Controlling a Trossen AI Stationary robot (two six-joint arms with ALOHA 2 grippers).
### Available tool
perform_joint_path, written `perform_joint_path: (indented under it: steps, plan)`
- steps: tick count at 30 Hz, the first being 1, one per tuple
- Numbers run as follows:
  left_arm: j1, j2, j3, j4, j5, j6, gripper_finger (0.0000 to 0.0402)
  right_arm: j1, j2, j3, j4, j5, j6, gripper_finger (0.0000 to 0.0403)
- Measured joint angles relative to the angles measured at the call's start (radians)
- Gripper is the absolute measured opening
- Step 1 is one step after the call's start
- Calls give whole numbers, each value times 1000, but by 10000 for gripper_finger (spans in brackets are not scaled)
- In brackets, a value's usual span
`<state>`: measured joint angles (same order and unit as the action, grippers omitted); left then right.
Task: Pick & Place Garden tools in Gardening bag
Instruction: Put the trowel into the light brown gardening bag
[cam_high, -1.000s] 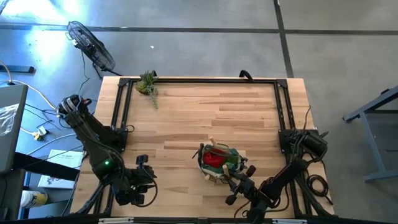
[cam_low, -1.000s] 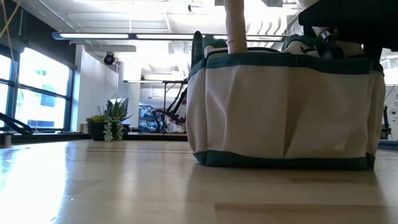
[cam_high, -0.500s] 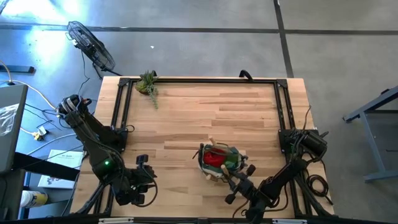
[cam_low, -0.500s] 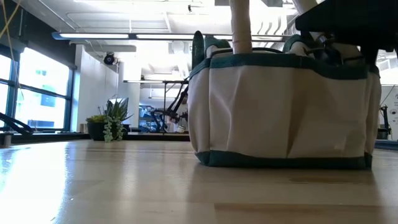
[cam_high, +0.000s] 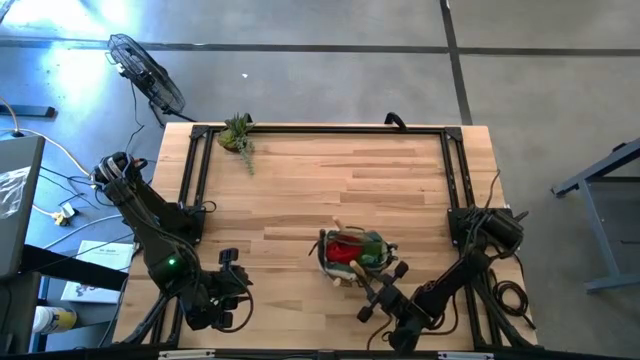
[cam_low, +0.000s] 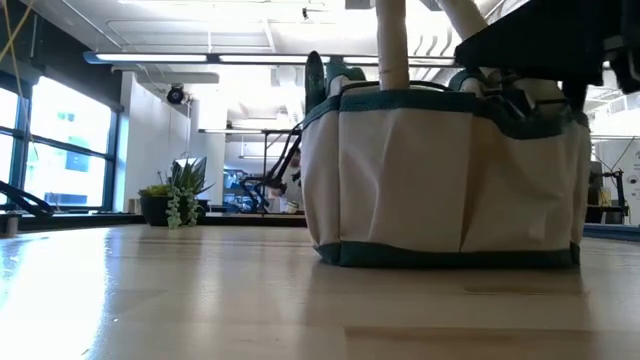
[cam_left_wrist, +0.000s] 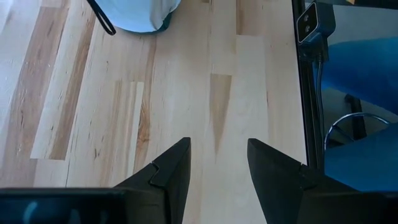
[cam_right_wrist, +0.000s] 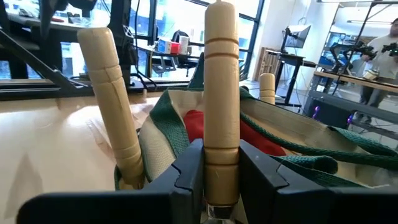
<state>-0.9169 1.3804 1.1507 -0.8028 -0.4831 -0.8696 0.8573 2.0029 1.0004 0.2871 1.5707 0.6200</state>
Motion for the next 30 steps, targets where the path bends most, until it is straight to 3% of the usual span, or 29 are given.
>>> perform_joint_path:
  steps: [18, 26, 30]
  plan:
    - [0, 0, 0, 0, -10, 4, 152, -21, -68, -1, 1, -3, -109, 71]
    - [0, 0, 0, 0, -10, 4, 152, -20, -68, -1, 6, -137, -102, 80]
    - [0, 0, 0, 0, -10, 4, 152, -20, -68, -1, 6, -154, -107, 82]
